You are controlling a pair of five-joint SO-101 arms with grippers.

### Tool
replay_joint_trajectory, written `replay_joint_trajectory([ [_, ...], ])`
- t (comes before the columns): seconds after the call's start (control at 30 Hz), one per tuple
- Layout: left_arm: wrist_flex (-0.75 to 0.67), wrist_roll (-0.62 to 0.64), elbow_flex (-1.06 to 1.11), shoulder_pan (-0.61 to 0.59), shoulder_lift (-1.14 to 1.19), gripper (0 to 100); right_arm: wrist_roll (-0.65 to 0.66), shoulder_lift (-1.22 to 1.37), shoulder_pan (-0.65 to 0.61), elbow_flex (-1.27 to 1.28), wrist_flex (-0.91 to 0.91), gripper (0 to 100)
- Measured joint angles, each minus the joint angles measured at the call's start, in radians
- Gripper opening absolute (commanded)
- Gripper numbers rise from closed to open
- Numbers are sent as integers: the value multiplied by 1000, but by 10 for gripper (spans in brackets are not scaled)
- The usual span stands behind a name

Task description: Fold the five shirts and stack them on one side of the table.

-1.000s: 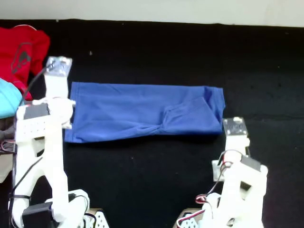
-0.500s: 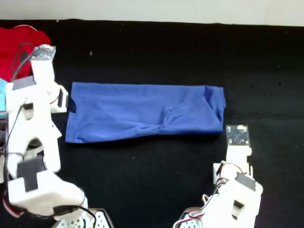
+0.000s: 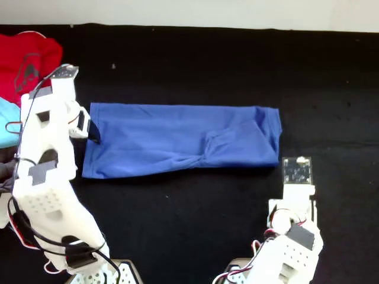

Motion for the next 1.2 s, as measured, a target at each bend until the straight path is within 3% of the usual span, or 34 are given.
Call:
replay_joint_trajectory([
  [0.13,66,0,-87,5,71,238,0,-57,0,0,25,162],
  [0.27,152,0,-186,8,138,0,0,-72,0,0,31,162],
  [0.57,311,3,-419,38,261,8,0,-75,12,0,31,162],
  [0.87,488,-61,-741,-38,284,8,-12,-75,14,0,31,162],
  [1.03,623,-46,-830,46,284,8,-25,-75,14,0,31,162],
  [1.2,637,18,-789,196,175,8,-25,-75,14,0,31,162],
])
